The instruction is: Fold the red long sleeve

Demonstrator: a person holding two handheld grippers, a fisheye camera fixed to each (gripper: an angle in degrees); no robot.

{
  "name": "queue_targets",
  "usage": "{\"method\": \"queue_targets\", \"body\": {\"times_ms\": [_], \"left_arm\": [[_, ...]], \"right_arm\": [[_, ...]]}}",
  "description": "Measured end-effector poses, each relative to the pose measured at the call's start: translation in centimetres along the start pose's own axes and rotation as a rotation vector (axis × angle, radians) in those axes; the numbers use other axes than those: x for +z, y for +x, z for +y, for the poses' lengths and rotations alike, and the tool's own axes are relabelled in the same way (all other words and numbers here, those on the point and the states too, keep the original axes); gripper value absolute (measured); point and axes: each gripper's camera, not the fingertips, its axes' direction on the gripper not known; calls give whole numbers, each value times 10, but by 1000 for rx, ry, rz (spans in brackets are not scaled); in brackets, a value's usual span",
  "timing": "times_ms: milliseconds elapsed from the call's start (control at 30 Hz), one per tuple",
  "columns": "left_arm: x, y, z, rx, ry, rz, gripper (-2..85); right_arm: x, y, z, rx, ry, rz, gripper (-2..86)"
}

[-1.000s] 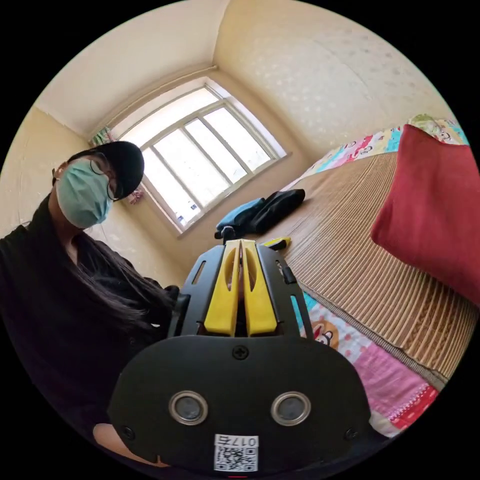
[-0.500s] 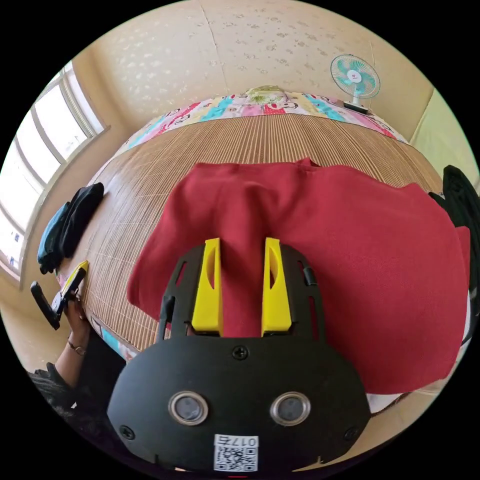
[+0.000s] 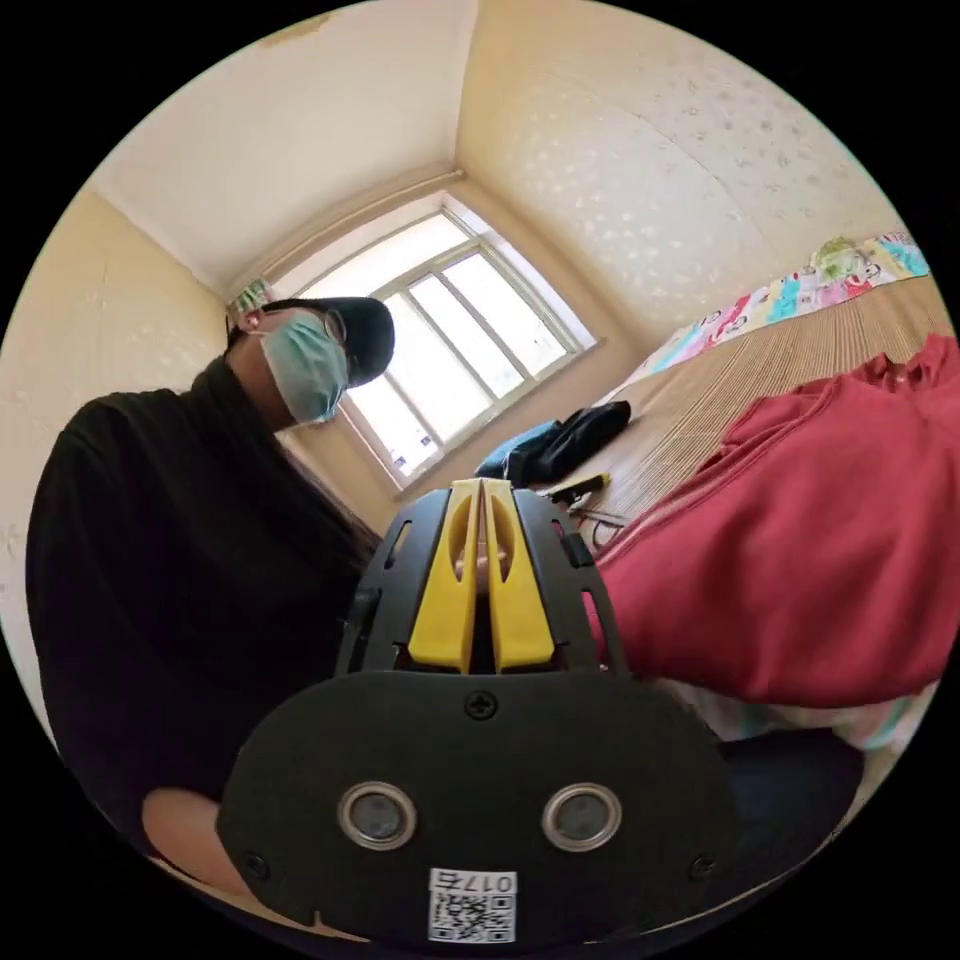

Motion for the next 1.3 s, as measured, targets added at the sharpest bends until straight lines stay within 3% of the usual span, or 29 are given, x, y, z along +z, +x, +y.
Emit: {"method": "queue_targets", "body": {"times_ms": [133, 267, 333, 367, 433, 467, 500, 567, 667, 733, 767, 1033, 1100, 1233, 1300], "left_arm": [[-4, 3, 1, -6, 0, 14, -10], [-10, 8, 3, -9, 0, 20, -10], [-13, 11, 3, -8, 0, 17, -10], [-15, 13, 3, -7, 0, 13, -10], [-18, 16, 4, -4, -3, 5, -10], [-20, 18, 4, -3, -4, 2, -10], [-21, 19, 4, -3, -4, 2, -10], [-26, 20, 5, -7, -4, 10, -10], [-33, 23, 6, -10, -3, 15, -10], [-39, 25, 6, -8, -2, 12, -9], [-42, 26, 7, -9, -2, 14, -9], [-72, 25, 9, -18, 1, 55, 13], [-81, 23, 6, 2, -15, 140, 78], [-120, 15, -2, -12, -35, 774, 159], [-158, 20, -2, -9, 64, 937, 180]], "right_arm": [[-20, 54, -102, 17, -58, 554, 87], [-20, 118, -180, 1, -60, 965, 120], [-9, 197, -214, 106, -261, 1171, 146], [-6, 222, -217, 157, -343, 1193, 155], [9, 323, -188, 453, -698, 1220, 182], [12, 339, -176, 509, -736, 1211, 183], [14, 338, -167, 488, -645, 1214, 179], [33, 328, -163, 412, -638, 1243, 156], [100, 267, -139, -4, -684, 1473, 56], [160, 193, -106, -349, -640, 1638, 46], [171, 172, -99, -402, -603, 1645, 44], [196, -99, -43, -742, 45, 1637, 33], [192, -129, -45, -769, 108, 1630, 34], [175, -171, -63, -727, 194, 1500, 37], [167, -186, -70, -712, 211, 1413, 38]]}}
